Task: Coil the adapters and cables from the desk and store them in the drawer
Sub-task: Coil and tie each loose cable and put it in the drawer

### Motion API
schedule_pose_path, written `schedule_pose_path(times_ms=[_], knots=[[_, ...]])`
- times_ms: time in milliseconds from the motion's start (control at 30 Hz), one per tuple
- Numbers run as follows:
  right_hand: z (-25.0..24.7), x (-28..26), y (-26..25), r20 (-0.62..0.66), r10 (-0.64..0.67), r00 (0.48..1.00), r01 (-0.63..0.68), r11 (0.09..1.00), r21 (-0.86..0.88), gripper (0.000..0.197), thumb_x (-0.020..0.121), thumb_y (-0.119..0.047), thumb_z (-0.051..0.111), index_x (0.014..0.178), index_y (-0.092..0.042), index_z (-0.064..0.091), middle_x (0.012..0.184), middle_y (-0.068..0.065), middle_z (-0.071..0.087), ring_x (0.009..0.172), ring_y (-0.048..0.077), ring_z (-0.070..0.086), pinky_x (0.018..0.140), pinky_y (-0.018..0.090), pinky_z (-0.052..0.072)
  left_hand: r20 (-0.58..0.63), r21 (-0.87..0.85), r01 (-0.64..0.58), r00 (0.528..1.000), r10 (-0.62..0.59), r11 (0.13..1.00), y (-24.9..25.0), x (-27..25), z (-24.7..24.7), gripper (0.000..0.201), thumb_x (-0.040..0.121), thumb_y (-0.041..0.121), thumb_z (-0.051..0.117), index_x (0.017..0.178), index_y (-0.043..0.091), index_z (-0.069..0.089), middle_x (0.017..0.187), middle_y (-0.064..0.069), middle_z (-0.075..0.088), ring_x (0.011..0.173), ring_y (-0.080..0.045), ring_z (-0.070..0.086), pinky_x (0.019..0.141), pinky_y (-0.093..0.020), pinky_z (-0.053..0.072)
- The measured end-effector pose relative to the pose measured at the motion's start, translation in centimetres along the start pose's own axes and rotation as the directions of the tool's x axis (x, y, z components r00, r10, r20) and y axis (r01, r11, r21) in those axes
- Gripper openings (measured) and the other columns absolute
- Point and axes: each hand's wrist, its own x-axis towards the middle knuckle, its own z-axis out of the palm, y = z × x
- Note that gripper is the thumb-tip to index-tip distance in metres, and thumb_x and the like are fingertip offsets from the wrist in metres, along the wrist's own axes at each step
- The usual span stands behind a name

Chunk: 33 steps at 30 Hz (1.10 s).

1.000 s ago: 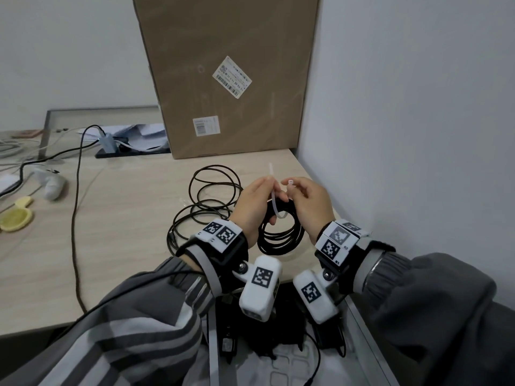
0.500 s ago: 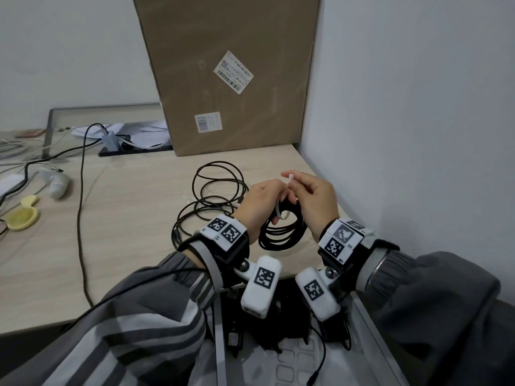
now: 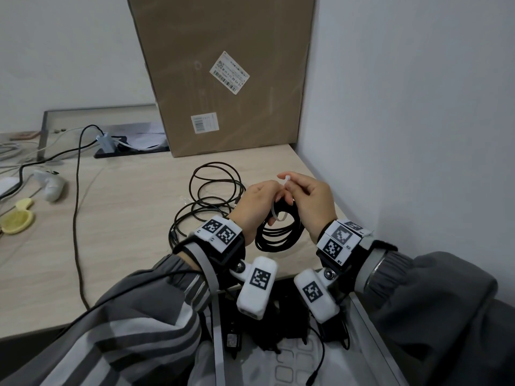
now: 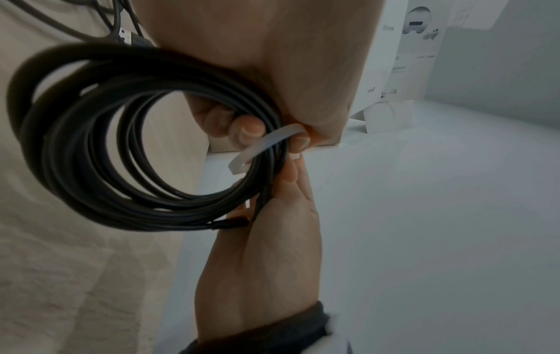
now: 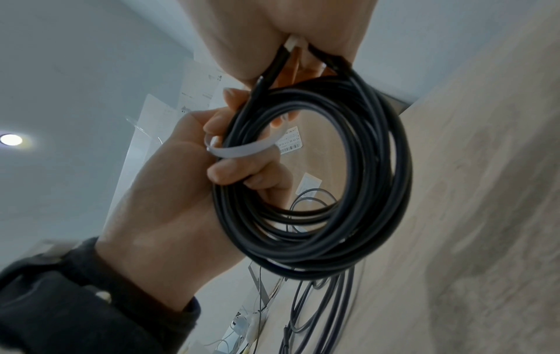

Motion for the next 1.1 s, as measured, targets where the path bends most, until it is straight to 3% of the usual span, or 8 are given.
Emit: schedule_pose_path(times_ms=[167, 333, 400, 467, 667, 833, 967, 1100], knots=[[0.14, -0.22, -0.34, -0.020, -0.008, 1.000, 0.009, 1.000, 0.024, 0.020, 0.098, -0.009, 0.048, 0.099, -0.012, 0.068, 0.069, 0.018, 0.052, 0.067, 0.022, 0.055, 0.072, 0.029, 0.056, -0.004, -0.008, 0.004, 1.000, -0.004, 1.000, 0.26, -0.08, 0.04, 0.039, 0.094, 0.009, 0.035, 0.056, 0.013, 0.042, 0.072, -0.006, 0.060, 0.053, -0.015, 0.041, 0.039, -0.022, 0.029], [0.12, -0.34, -0.61, -0.013, -0.007, 1.000, 0.007, 1.000, 0.016, 0.018, 0.096, -0.010, 0.052, 0.099, -0.012, 0.069, 0.075, 0.032, 0.055, 0.073, 0.022, 0.057, 0.072, 0.026, 0.056, -0.001, -0.006, -0.005, 1.000, 0.005, 1.000, 0.46, -0.05, 0.05, 0.037, 0.095, 0.011, 0.035, 0.059, 0.012, 0.040, 0.069, -0.005, 0.060, 0.052, -0.015, 0.042, 0.038, -0.022, 0.029], [0.14, -0.29, -0.59, -0.032, -0.019, 0.999, 0.019, 1.000, 0.003, 0.018, 0.096, -0.009, 0.051, 0.099, -0.012, 0.068, 0.070, 0.021, 0.055, 0.070, 0.021, 0.055, 0.072, 0.026, 0.055, 0.003, -0.006, -0.005, 1.000, 0.005, 1.000, 0.48, -0.03, 0.02, 0.038, 0.095, 0.010, 0.035, 0.058, 0.013, 0.040, 0.070, -0.006, 0.060, 0.053, -0.015, 0.042, 0.038, -0.022, 0.029], [0.18, -0.10, -0.54, -0.066, -0.027, 0.997, 0.027, 1.000, -0.001, 0.019, 0.096, -0.009, 0.050, 0.097, -0.017, 0.068, 0.069, 0.013, 0.057, 0.068, 0.021, 0.056, 0.076, 0.033, 0.056, 0.005, -0.015, -0.005, 1.000, 0.005, 1.000, 0.42, 0.07, -0.04, 0.039, 0.094, 0.009, 0.035, 0.056, 0.013, 0.041, 0.070, -0.006, 0.061, 0.053, -0.015, 0.042, 0.038, -0.022, 0.029], [0.22, -0.02, -0.61, -0.051, -0.026, 0.998, 0.027, 1.000, 0.013, 0.020, 0.097, -0.009, 0.049, 0.098, -0.016, 0.069, 0.068, 0.015, 0.055, 0.067, 0.020, 0.054, 0.077, 0.038, 0.054, 0.018, -0.013, -0.008, 1.000, 0.008, 1.000, 0.62, 0.07, -0.13, 0.037, 0.094, 0.009, 0.034, 0.059, 0.012, 0.040, 0.073, -0.007, 0.060, 0.046, -0.010, 0.042, 0.039, -0.021, 0.029], [0.21, -0.02, -0.23, -0.037, -0.006, 0.999, 0.006, 1.000, 0.002, 0.021, 0.097, -0.011, 0.050, 0.100, -0.016, 0.070, 0.059, 0.005, 0.051, 0.064, 0.018, 0.053, 0.076, 0.037, 0.054, 0.012, -0.004, -0.001, 1.000, 0.002, 1.000, 0.64, -0.04, -0.13, 0.036, 0.094, 0.008, 0.034, 0.058, 0.012, 0.040, 0.072, -0.008, 0.060, 0.044, -0.010, 0.041, 0.038, -0.021, 0.029], [0.23, -0.27, -0.42, -0.018, 0.001, 1.000, 0.000, 1.000, 0.017, 0.023, 0.096, -0.012, 0.052, 0.094, -0.024, 0.071, 0.076, 0.027, 0.060, 0.073, 0.019, 0.060, 0.080, 0.034, 0.056, 0.018, 0.010, -0.014, 1.000, 0.014, 1.000, 0.64, -0.09, -0.19, 0.036, 0.095, 0.011, 0.035, 0.060, 0.012, 0.040, 0.071, -0.006, 0.060, 0.046, -0.011, 0.041, 0.038, -0.022, 0.028], [0.12, -0.38, -0.81, 0.026, 0.023, 0.999, -0.023, 1.000, 0.017, 0.021, 0.095, -0.010, 0.053, 0.094, -0.021, 0.071, 0.081, 0.020, 0.061, 0.077, 0.017, 0.060, 0.080, 0.030, 0.054, 0.020, 0.015, -0.037, 0.999, 0.037, 0.999, 0.54, -0.04, -0.34, 0.036, 0.096, 0.013, 0.040, 0.060, 0.012, 0.046, 0.070, -0.004, 0.059, 0.050, -0.013, 0.041, 0.037, -0.021, 0.029]])
